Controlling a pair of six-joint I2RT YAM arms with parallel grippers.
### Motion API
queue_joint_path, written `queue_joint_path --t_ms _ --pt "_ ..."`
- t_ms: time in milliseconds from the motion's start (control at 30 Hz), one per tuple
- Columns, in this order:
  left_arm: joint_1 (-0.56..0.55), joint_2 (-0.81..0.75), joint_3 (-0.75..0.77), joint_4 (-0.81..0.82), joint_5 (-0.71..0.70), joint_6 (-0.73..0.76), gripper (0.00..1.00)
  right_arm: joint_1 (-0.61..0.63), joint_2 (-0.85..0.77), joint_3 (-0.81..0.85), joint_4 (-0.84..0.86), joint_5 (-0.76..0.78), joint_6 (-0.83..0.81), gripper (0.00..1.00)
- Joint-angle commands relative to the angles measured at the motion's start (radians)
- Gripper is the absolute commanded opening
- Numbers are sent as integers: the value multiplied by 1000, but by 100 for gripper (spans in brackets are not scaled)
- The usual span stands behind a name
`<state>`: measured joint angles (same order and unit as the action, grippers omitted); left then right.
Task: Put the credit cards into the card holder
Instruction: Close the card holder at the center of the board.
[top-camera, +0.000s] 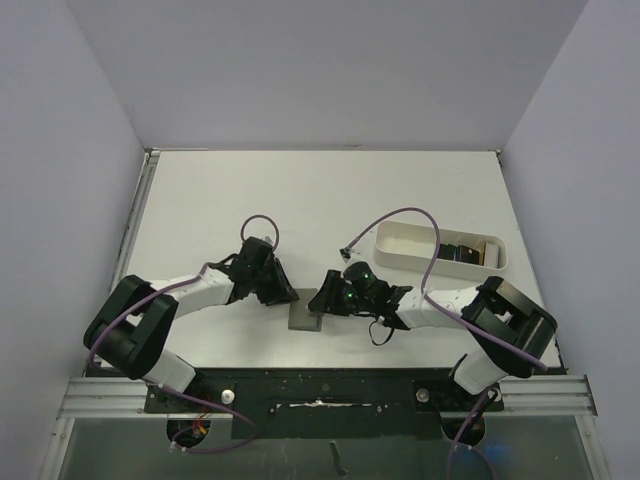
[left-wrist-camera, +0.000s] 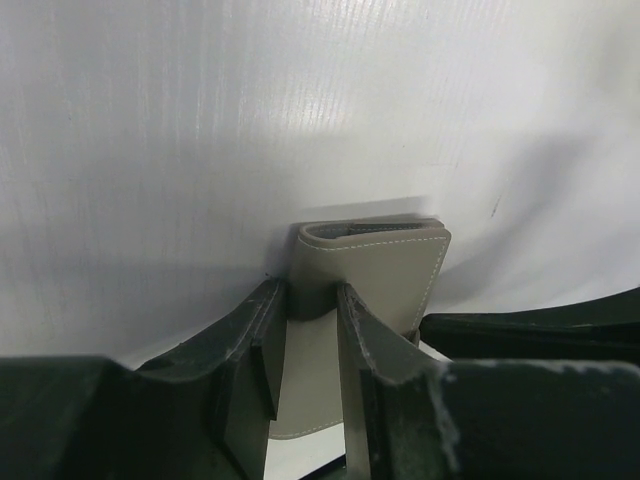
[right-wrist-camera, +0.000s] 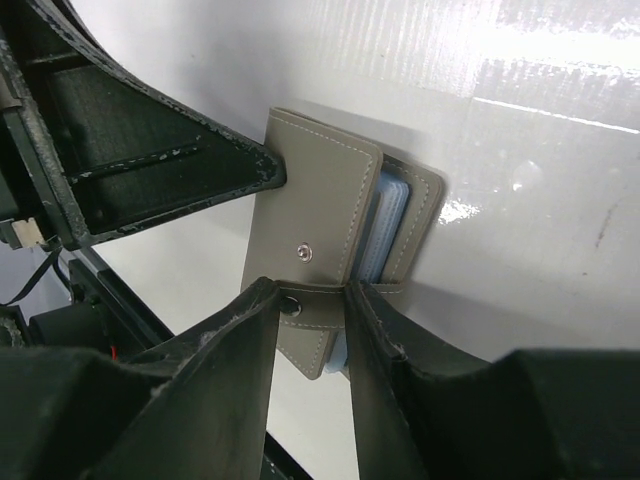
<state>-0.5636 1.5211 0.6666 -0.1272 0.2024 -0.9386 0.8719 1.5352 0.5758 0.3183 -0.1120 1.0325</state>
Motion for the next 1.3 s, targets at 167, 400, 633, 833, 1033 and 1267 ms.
queue_joint_path --t_ms 167,400,633,833,1033,1267 --pt "-22 -47 -126 156 132 -99 26 7 11 53 -77 45 -17 27" --pt "-61 -93 -186 226 149 -151 28 5 5 47 -99 75 -27 24" --pt "-72 -84 -249 340 165 -210 26 -15 -23 49 -129 100 -53 25" --pt "-75 -41 -236 293 122 -187 24 -5 -90 100 -297 143 -99 35" --pt "-78 -53 -209 226 74 -157 22 16 -143 71 -352 138 -81 36" --pt "-87 -39 -191 202 61 -143 22 33 -175 53 -359 149 -65 33"
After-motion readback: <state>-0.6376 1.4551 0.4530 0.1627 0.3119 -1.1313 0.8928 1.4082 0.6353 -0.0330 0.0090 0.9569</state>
